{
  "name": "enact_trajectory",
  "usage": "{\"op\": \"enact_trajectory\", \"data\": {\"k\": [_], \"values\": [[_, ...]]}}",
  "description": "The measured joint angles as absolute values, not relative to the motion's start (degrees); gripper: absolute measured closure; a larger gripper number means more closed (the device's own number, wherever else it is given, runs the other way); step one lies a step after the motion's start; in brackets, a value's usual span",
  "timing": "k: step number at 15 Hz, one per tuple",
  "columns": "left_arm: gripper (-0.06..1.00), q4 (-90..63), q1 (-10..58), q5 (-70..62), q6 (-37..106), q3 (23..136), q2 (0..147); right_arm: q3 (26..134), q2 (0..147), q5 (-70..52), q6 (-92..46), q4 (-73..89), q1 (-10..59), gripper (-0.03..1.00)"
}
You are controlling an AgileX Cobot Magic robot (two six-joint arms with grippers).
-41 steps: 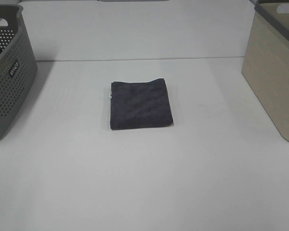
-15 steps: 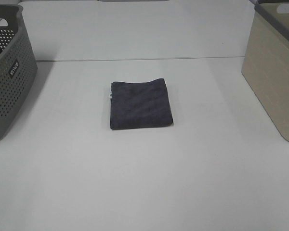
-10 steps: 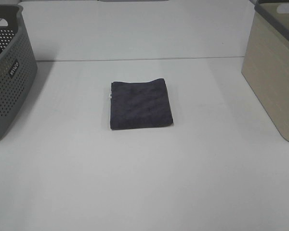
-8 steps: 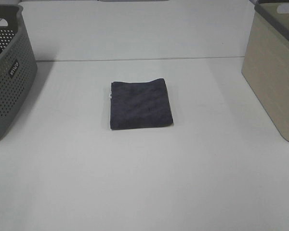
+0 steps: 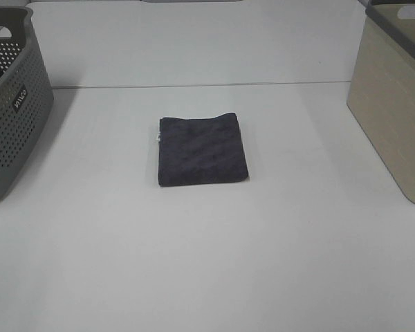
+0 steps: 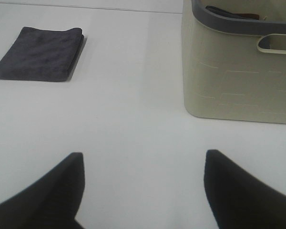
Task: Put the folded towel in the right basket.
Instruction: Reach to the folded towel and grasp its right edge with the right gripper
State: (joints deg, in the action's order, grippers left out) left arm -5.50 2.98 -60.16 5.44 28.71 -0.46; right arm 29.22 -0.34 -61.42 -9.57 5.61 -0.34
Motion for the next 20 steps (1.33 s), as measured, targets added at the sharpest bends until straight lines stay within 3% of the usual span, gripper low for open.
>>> {"op": "enact_trajectory", "data": {"k": [5,8,13,20], "values": [[-0.03,-5.50,2.98,-60.16,5.44,28.71,-0.46,29.22,-0.34,-60.91,-9.45,5.61,-0.34,0.29],[-0.03,-5.50,2.98,-60.16,5.44,28.71,-0.46,30.02,5.39,-54.60,-8.02,5.61,-0.34,0.29],[-0.03,-5.50,2.98,-60.16,5.44,28.71,-0.46,35.18,29.85,-44.86,-6.76,11.12,-0.34,0.29],[-0.03,-5.50,2.98,-60.16,5.44,28.71,-0.46,57.87,64.69,-45.66,-18.39,18.56,-0.34,0.29]]}}
